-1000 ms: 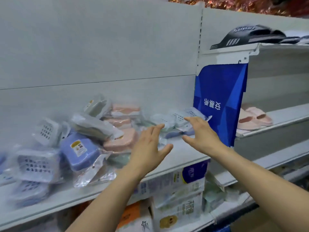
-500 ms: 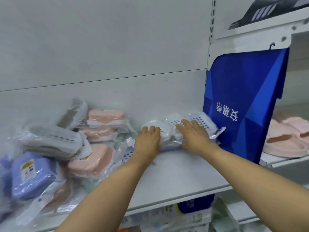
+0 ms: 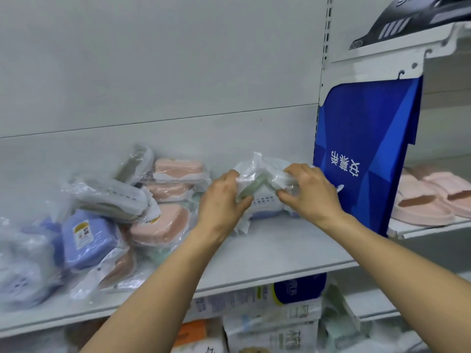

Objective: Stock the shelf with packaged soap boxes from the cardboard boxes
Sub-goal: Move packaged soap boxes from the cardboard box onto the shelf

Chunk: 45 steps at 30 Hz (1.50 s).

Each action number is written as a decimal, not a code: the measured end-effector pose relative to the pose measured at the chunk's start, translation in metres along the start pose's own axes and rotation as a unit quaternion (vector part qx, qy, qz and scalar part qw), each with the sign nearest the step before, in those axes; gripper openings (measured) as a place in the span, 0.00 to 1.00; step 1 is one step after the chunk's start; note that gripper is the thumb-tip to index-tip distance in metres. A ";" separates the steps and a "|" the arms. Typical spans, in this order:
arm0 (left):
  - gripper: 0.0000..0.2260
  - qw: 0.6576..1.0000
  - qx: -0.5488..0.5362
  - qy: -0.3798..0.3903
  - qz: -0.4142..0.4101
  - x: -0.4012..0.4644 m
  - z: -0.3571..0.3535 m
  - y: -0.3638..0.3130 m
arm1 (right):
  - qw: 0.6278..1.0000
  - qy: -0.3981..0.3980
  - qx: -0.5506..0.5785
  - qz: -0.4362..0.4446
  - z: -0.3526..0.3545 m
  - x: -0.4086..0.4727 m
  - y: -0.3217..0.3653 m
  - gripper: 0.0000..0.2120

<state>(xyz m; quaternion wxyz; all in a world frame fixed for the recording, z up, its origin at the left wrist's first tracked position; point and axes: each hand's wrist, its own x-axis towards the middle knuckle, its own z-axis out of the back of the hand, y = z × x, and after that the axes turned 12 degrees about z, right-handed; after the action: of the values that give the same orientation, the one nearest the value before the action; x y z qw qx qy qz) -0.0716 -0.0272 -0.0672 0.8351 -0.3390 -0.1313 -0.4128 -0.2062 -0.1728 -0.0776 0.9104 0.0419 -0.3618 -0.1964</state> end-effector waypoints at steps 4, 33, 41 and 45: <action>0.13 0.997 -0.056 -0.054 0.009 -0.052 0.049 0.016 | 0.997 -0.057 0.040 0.027 0.020 -0.024 0.051 0.16; 0.14 0.939 -0.060 -0.219 0.258 -0.470 0.512 0.421 | 0.917 0.019 0.347 0.197 -0.102 -0.189 0.730 0.18; 0.15 0.921 -0.024 -0.230 0.312 -0.485 0.576 0.584 | 0.890 0.079 0.402 0.200 -0.213 -0.162 0.885 0.18; 0.15 0.915 -0.002 -0.213 0.343 -0.476 0.619 0.682 | 0.878 0.115 0.423 0.190 -0.278 -0.138 0.967 0.17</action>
<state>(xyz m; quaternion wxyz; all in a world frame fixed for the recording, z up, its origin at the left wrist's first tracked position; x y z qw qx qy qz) 0.1995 0.9689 -0.1615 0.8771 -0.4445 -0.1810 -0.0191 0.2070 0.7515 -0.1598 0.8608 0.3760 -0.3042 0.1584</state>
